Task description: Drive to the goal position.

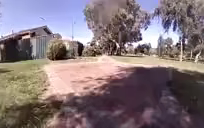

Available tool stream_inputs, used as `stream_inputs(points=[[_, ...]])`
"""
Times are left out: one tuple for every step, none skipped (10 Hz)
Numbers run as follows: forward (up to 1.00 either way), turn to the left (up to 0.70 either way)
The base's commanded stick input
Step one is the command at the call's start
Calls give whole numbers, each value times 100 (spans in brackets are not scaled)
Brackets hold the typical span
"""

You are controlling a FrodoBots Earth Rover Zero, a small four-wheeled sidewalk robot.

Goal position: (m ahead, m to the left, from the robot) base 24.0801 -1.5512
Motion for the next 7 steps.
stream_inputs(points=[[70, 0], [70, 0], [70, 0], [70, 0], [70, 0], [70, 0], [70, 0]])
